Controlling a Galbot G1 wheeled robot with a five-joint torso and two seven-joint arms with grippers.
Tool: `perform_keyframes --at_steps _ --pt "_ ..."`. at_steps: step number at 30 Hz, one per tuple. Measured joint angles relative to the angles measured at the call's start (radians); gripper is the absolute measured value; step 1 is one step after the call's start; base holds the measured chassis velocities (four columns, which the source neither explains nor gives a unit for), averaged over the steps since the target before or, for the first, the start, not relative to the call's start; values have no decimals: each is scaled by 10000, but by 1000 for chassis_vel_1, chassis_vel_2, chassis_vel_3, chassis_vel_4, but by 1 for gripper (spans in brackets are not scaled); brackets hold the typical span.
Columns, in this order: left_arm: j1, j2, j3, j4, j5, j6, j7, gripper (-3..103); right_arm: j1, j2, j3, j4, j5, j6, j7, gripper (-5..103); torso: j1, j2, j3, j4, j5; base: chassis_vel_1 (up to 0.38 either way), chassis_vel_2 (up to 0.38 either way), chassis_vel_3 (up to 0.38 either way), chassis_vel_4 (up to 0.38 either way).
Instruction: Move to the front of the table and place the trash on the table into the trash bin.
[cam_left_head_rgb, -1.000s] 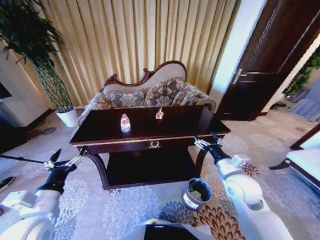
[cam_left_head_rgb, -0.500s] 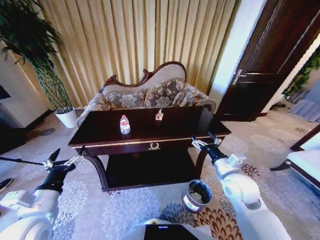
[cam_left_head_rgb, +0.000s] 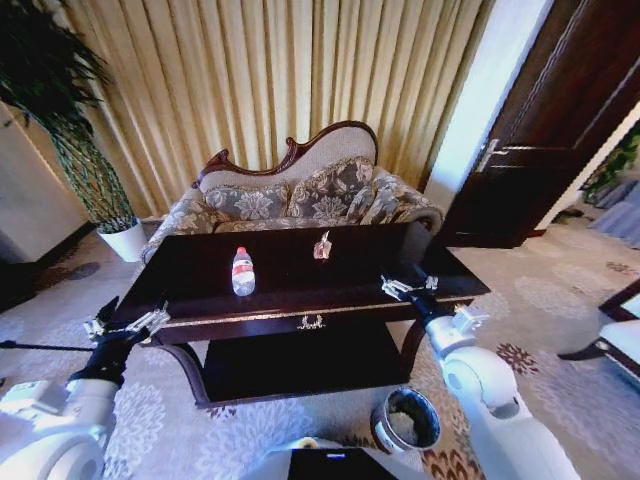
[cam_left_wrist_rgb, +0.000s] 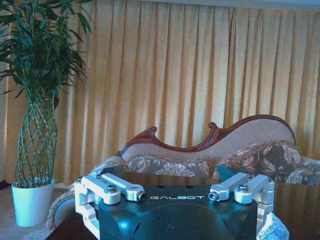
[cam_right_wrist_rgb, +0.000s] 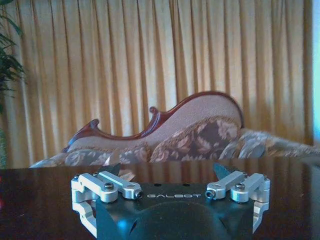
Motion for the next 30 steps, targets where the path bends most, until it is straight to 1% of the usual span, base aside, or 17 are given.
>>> perform_keyframes --at_steps 1,3,6,7,9,11,13,15,16,19,22,23,25,27,30 --pt "0 0 0 0 0 0 0 100 0 0 0 0 0 0 0 100 0 0 0 0 0 0 0 0 0" --pt "39 -1 -55 0 -5 -19 19 100 205 -127 -120 -113 231 -278 99 100 -10 4 -5 0 -2 0 0 0 0" --pt "164 3 -195 0 -21 -115 99 100 1002 -476 -491 -577 1002 -946 395 100 -17 8 -6 2 0 0 0 0 0" --pt "164 3 -195 0 -21 -115 99 100 1002 -476 -491 -577 1002 -946 395 100 -17 8 -6 2 0 0 0 0 0" --pt "227 2 -222 0 -24 -152 112 100 1662 -709 -887 -937 1520 -1317 598 100 -15 7 -5 2 2 0 0 0 0" --pt "234 1 -223 0 -25 -158 114 100 1897 -781 -1059 -1059 1668 -1410 649 100 -14 6 -4 2 3 0 0 0 0" --pt "229 -14 -215 0 -25 -164 113 100 2769 -964 -1753 -1415 2075 -1692 905 100 -6 3 -1 1 1 0 0 0 0" --pt "218 -41 -184 0 -21 -165 103 100 3479 -999 -2272 -1622 2275 -1831 1127 100 -6 3 -1 2 -1 0 0 0 0" --pt "218 -41 -184 0 -21 -165 103 100 3479 -999 -2272 -1622 2275 -1831 1127 100 -6 3 -1 2 -1 0 0 0 0" --pt "229 -127 -146 0 14 -149 84 100 4741 -932 -3298 -2028 2489 -1988 1529 100 -7 4 -2 2 1 0 0 0 0" --pt "247 -180 -145 0 29 -143 79 100 5243 -868 -3744 -2273 2506 -2011 1607 100 -6 4 -2 3 0 0 0 0 0" --pt "270 -212 -168 0 36 -141 72 100 5679 -784 -4198 -2575 2506 -2017 1699 100 -7 3 -2 2 -1 0 0 0 0" --pt "295 -218 -260 0 37 -140 64 100 6202 -637 -4719 -3073 2467 -2020 1783 100 -6 3 -1 1 -1 0 0 0 0" --pt "299 -216 -292 0 33 -138 58 100 6359 -575 -4872 -3231 2445 -2020 1807 100 -6 3 -1 0 -2 0 0 0 0" --pt "316 -206 -442 0 10 -126 50 100 7176 -179 -5570 -4093 2264 -2024 2056 100 -6 3 -2 3 -1 0 0 0 0"
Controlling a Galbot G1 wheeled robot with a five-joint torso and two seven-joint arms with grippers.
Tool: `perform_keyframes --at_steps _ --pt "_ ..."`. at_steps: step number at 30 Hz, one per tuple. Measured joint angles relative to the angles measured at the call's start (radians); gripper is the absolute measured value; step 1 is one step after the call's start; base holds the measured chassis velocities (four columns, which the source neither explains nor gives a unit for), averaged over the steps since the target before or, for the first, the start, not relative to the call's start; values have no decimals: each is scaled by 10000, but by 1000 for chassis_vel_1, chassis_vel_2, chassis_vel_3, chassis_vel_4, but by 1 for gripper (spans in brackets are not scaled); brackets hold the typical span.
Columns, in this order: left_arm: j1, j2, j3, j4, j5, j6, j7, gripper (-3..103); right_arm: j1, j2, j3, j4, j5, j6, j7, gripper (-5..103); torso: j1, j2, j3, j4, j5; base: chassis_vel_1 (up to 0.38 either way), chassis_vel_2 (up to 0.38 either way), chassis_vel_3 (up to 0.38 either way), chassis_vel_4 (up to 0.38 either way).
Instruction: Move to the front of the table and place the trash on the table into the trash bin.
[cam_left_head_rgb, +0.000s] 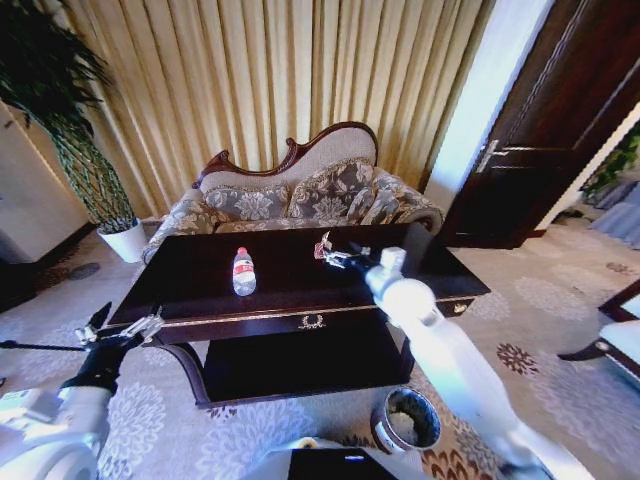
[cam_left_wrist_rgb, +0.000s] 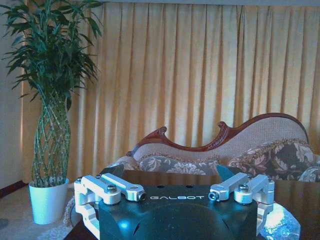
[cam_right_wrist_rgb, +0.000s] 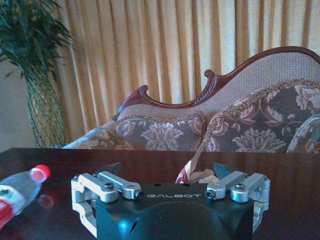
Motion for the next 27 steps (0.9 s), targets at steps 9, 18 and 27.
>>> perform_keyframes --at_steps 9,18,27 --pt "5 -69 -109 0 -12 6 -9 100 1366 782 -786 -1563 -156 -293 981 100 -1 0 0 -2 0 0 0 0 0" --pt "18 -69 -423 0 -238 5 -14 100 2027 1689 -1017 -2764 -148 -619 1573 100 -1 0 0 -1 0 0 0 0 0" --pt "18 -95 -523 0 -333 1 -16 100 2053 2074 -1062 -3703 -654 -625 1587 102 -2 1 0 -2 0 0 0 0 0"
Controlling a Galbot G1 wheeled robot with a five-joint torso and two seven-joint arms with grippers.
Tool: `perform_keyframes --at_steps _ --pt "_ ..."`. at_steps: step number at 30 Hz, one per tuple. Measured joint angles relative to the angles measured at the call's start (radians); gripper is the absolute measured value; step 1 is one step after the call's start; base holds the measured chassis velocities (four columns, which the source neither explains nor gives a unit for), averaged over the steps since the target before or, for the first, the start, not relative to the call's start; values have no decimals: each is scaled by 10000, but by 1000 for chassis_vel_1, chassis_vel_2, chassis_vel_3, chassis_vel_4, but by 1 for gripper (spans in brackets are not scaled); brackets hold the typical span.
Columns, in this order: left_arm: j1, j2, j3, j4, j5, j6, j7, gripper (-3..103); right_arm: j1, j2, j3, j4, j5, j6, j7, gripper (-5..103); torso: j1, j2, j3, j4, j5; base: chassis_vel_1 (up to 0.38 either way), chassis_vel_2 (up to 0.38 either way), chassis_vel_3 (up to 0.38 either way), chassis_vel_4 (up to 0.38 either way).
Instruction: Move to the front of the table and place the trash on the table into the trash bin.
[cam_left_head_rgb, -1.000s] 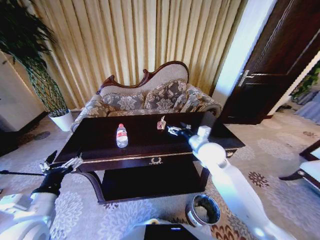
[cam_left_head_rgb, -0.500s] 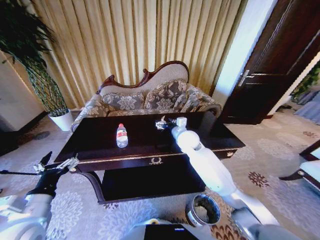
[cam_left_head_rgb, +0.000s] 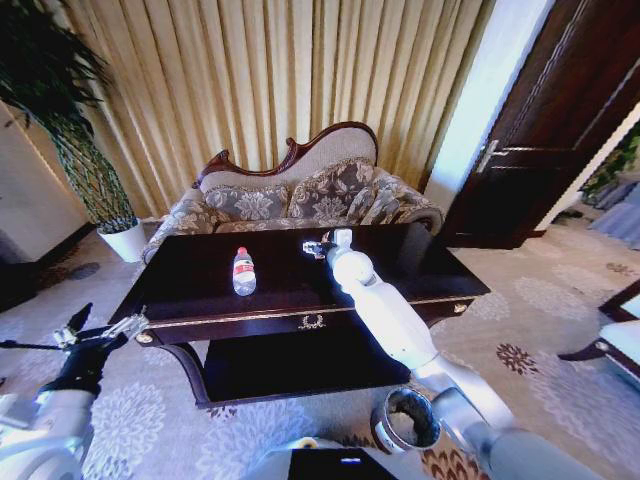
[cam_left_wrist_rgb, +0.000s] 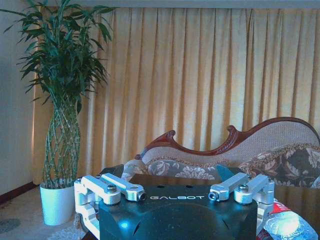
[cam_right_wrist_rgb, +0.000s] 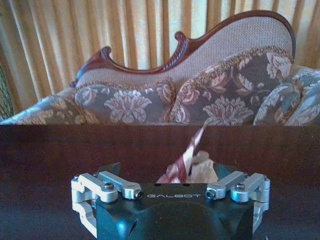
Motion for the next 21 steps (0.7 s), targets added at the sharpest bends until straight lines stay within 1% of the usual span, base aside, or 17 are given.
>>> perform_keyframes --at_steps 1,3,4,5,6,7,9,10,11,13,16,17,18,19,21 --pt "-3 8 -2 0 -5 -1 0 100 -18 0 -2 -29 -26 7 -5 102 0 0 0 0 1 0 0 0 0" --pt "-12 27 -6 0 -12 -4 0 100 -56 -26 1 -51 -72 39 -20 95 0 0 0 0 1 0 0 0 0" --pt "-12 27 -6 0 -12 -4 0 100 -56 -26 1 -51 -72 39 -20 95 0 0 0 0 1 0 0 0 0" --pt "-12 31 -9 0 -13 -9 0 100 -74 -66 19 -48 -93 52 -27 90 0 0 0 0 1 0 0 0 0" --pt "-10 32 -11 0 -13 -13 0 100 -76 -80 23 -41 -95 54 -29 90 0 0 -1 0 1 0 0 0 0" --pt "24 35 -41 0 -15 -46 1 100 -84 -152 35 11 -106 72 -40 79 0 0 0 -1 0 0 0 0 0" --pt "46 37 -61 0 -16 -70 3 100 -87 -178 40 36 -111 78 -47 79 0 0 0 -1 1 0 0 0 0" --pt "79 37 -98 0 -17 -103 8 100 -99 -206 73 56 -124 96 -59 68 0 0 0 0 1 0 0 0 0" --pt "92 37 -114 0 -17 -124 11 100 -118 -220 113 56 -138 130 -66 62 0 0 0 0 1 0 0 0 0" --pt "95 37 -116 0 -17 -132 12 100 -140 -227 143 56 -149 164 -71 62 0 1 -1 0 1 0 0 0 0" --pt "94 52 -76 -1 -13 -148 17 100 -274 -269 230 121 -177 242 -92 46 0 0 0 0 1 0 0 0 0" --pt "94 52 -76 -1 -13 -148 17 100 -274 -269 230 121 -177 242 -92 46 0 0 0 0 1 0 0 0 0" --pt "81 57 -50 -1 -9 -147 17 100 -319 -299 240 165 -178 251 -99 41 0 0 0 0 2 0 0 0 0" --pt "72 58 -35 0 -5 -147 17 100 -353 -322 248 201 -178 256 -104 41 0 0 0 0 1 0 0 0 0" --pt "46 61 -3 0 11 -148 19 100 -413 -379 277 268 -178 264 -118 30 0 0 -1 -1 1 0 0 0 0"
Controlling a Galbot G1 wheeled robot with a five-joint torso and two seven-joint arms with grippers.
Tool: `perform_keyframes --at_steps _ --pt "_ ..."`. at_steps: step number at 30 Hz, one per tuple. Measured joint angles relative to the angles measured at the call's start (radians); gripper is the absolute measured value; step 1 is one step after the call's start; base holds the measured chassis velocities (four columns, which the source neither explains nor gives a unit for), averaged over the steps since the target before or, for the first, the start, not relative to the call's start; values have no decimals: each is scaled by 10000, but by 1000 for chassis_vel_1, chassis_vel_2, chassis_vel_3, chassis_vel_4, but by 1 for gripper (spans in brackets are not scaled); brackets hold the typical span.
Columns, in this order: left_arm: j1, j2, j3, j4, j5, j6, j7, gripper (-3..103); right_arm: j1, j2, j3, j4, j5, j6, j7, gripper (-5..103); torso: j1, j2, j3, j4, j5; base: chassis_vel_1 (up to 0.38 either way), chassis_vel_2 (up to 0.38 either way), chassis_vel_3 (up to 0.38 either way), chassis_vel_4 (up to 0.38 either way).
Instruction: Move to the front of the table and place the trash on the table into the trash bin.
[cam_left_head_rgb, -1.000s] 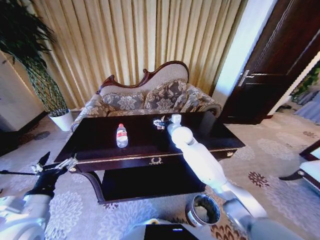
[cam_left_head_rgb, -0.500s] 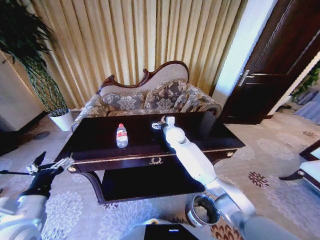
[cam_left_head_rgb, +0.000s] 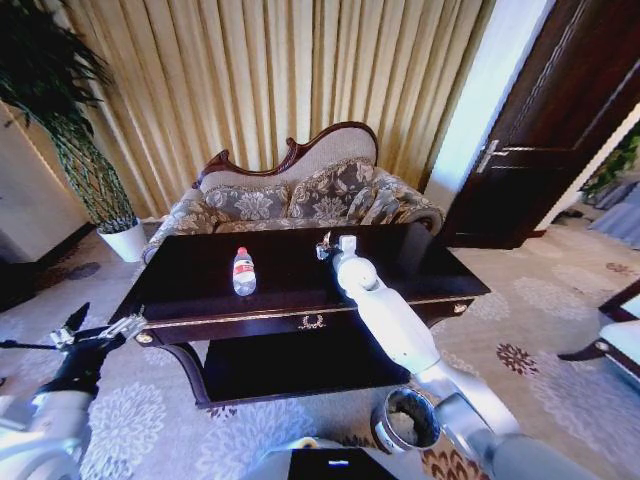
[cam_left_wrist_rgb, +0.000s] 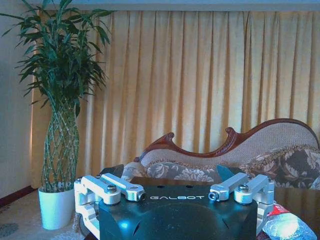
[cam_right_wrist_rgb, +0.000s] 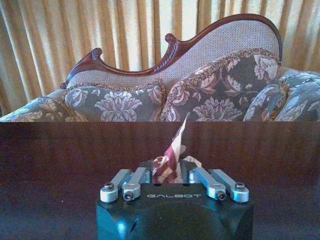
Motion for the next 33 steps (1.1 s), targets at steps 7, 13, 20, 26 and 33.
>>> perform_keyframes --at_steps 7,13,20,26,33 --pt "-5 -13 3 0 10 0 4 100 -20 -134 40 109 49 44 -72 8 0 0 0 1 0 0 0 0 0" --pt "-69 30 85 0 6 35 -35 100 -330 -498 124 838 406 883 -399 1 0 0 0 5 1 0 0 0 0" --pt "-203 146 351 0 -29 201 -138 100 -2136 -1800 1180 3418 909 1527 -727 1 0 0 0 0 2 0 0 0 0" --pt "-203 287 318 0 -156 198 -147 100 -3789 -2680 2444 4723 461 2199 -1541 0 -1 1 -2 -2 1 0 0 0 0" --pt "-324 518 553 0 -354 199 -144 100 -6615 -3324 4142 5652 159 4110 -2607 0 -1 1 -1 0 2 0 0 0 0"
